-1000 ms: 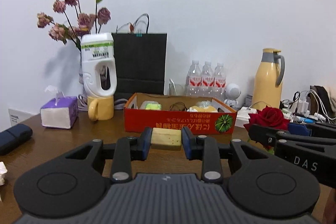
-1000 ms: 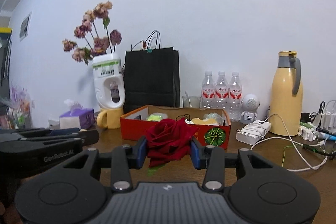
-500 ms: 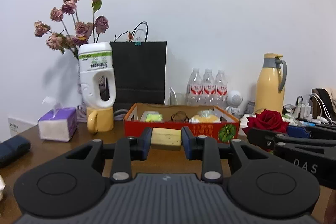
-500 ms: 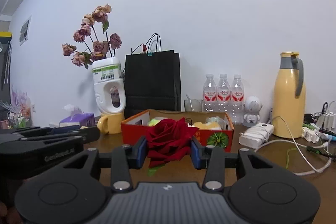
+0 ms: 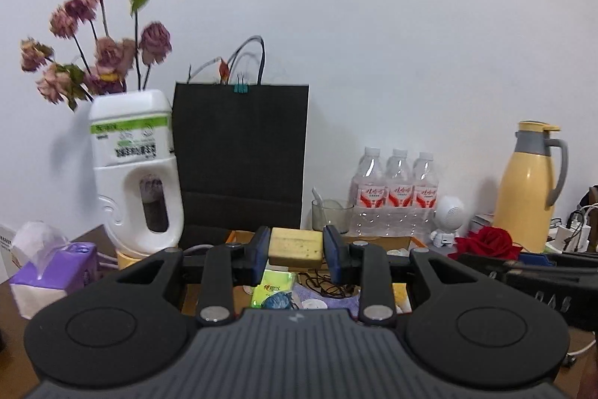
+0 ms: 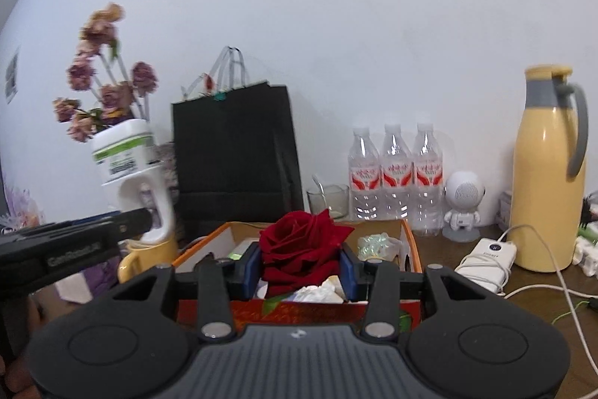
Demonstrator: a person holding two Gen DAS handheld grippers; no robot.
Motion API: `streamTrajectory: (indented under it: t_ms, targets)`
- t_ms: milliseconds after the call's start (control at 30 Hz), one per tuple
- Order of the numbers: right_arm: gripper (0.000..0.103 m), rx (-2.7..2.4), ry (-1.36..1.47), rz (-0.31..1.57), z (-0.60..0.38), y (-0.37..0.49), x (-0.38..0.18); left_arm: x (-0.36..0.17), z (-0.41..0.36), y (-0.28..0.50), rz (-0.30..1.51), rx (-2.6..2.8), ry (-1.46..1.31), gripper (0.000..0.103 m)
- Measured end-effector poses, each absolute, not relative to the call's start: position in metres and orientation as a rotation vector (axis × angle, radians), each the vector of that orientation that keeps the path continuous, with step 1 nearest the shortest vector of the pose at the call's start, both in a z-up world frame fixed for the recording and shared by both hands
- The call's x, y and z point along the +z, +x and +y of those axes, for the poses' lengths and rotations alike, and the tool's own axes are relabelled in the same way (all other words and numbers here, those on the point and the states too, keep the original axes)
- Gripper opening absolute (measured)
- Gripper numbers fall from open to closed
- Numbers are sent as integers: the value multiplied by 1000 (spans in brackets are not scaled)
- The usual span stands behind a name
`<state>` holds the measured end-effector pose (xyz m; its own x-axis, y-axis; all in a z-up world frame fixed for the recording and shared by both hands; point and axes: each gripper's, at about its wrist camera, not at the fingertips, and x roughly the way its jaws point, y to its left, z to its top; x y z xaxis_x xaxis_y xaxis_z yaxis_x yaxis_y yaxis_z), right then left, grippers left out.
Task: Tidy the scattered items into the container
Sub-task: 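Carry the red rose and yellow block over the box with both tools, then lower the rose and yellow block into the box and open both tools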
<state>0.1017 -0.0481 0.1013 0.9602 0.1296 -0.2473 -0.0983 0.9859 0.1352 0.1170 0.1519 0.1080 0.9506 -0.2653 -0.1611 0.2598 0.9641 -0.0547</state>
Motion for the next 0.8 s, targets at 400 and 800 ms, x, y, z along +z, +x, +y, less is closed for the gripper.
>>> streamTrajectory:
  t_ms: [400,800]
  targets:
    - [41,139,100,508,-73,256,153,136,115,294,521,-318,-18,32]
    - [41,86,176,977,-85,406,80,75,73,421,961,-342,55,32]
